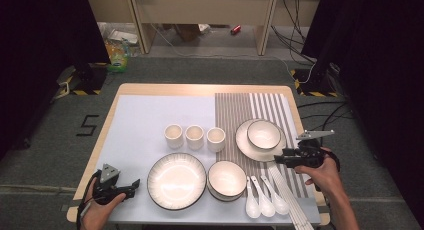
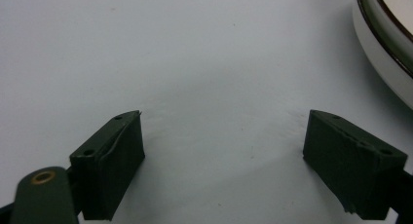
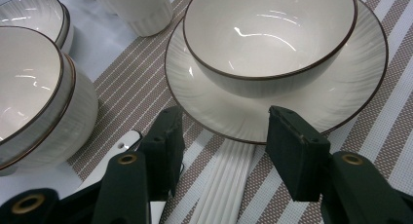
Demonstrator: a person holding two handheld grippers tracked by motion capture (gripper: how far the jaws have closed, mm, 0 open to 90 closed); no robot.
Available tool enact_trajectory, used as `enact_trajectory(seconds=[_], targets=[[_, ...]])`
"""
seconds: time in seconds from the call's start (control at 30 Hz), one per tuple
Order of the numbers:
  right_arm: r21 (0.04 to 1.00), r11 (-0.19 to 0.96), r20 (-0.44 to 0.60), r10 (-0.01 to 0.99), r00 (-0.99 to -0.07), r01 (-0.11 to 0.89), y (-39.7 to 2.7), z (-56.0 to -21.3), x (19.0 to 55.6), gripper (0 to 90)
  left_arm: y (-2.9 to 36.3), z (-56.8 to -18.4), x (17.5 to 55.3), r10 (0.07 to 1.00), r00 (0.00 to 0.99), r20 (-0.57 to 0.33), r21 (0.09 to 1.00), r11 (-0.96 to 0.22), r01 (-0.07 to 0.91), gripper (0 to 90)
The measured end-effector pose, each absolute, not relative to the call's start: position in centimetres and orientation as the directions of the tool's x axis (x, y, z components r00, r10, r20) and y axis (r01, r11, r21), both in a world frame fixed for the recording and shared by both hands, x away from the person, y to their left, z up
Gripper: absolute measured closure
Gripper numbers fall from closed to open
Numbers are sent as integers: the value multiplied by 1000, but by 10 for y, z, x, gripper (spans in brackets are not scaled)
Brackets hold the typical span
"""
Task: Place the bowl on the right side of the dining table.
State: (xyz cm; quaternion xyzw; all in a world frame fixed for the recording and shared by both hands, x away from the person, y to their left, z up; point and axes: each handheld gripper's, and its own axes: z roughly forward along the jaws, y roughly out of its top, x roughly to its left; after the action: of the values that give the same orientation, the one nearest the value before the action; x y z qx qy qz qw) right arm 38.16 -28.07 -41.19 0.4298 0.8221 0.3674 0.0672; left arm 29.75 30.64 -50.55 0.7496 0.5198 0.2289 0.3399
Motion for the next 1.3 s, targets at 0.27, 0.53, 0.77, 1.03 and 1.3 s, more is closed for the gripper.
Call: enact_trajectory(seconds=[0.27,0.53,0.77,1.03,1.3], targets=[[662,372,204,745,-635,650,-278,-415,375,481,306,-506,298,936,353,-5,749,-230,622,139],[655,378,216,736,-642,654,-274,-419,369,482,306,-506,298,936,351,-8,751,-227,620,139],[658,387,214,726,-654,646,-273,-422,365,484,306,-506,298,936,352,-8,751,-227,621,139],[659,390,217,720,-659,643,-271,-423,360,484,306,-506,298,936,353,-9,751,-227,621,139],[659,394,224,711,-667,641,-269,-426,355,484,306,-506,298,936,352,-7,751,-227,620,139]])
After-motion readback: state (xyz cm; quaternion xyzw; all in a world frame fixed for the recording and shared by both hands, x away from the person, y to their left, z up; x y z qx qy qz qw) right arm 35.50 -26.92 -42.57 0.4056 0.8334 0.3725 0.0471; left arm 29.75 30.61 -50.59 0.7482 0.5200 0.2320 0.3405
